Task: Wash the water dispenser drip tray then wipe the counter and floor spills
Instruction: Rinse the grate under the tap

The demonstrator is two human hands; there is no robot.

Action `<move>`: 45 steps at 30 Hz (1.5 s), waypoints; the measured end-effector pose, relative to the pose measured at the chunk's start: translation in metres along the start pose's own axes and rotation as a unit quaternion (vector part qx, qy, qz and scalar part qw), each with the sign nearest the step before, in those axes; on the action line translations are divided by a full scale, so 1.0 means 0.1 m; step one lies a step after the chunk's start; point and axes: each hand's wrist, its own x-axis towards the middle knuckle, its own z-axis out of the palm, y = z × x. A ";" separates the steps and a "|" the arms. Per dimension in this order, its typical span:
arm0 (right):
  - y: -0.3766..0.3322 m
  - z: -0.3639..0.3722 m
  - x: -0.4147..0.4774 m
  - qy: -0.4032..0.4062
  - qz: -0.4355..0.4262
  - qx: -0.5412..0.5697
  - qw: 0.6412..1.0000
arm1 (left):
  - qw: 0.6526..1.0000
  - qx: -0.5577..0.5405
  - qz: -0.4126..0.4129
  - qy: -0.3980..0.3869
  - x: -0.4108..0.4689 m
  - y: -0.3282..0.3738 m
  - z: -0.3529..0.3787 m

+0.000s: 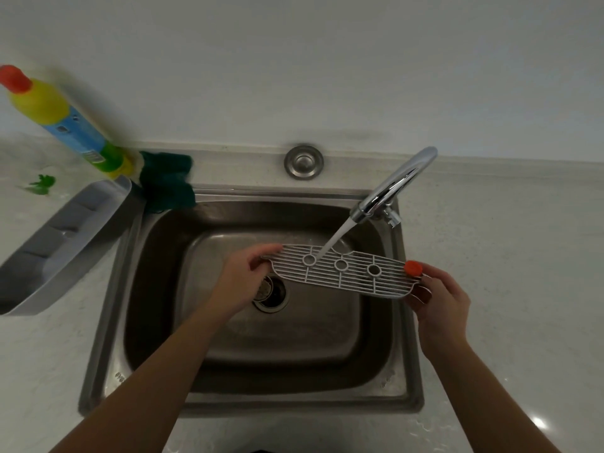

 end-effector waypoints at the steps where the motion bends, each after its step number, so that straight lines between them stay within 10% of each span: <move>1: 0.00 0.02 0.03 -0.004 0.011 0.001 1.000 | 1.000 0.006 -0.017 -0.011 -0.02 -0.05 -0.03; 17: -0.07 0.88 0.34 -0.157 -0.037 -0.335 0.928 | 0.971 -0.168 -0.154 0.063 -0.70 -0.29 -0.77; 24: -0.20 0.86 0.72 -0.124 -0.189 -0.512 0.829 | 0.987 -0.030 -0.100 0.123 -0.74 0.03 -0.86; 30: -0.38 0.83 0.88 -0.078 -0.169 -0.500 0.846 | 0.977 0.155 -0.004 0.146 -0.75 0.50 -0.89; 34: -0.33 0.81 0.60 -0.139 -0.132 -0.464 0.865 | 0.945 0.262 0.057 0.189 -0.84 0.75 -0.91; 41: 0.29 0.58 -0.14 -0.304 -0.088 -0.528 0.788 | 0.938 0.339 -0.025 0.060 -1.07 0.56 -0.64; 45: 0.46 0.47 -0.40 -0.340 -0.108 -0.552 0.754 | 0.934 0.323 0.002 0.153 -1.20 0.51 -0.77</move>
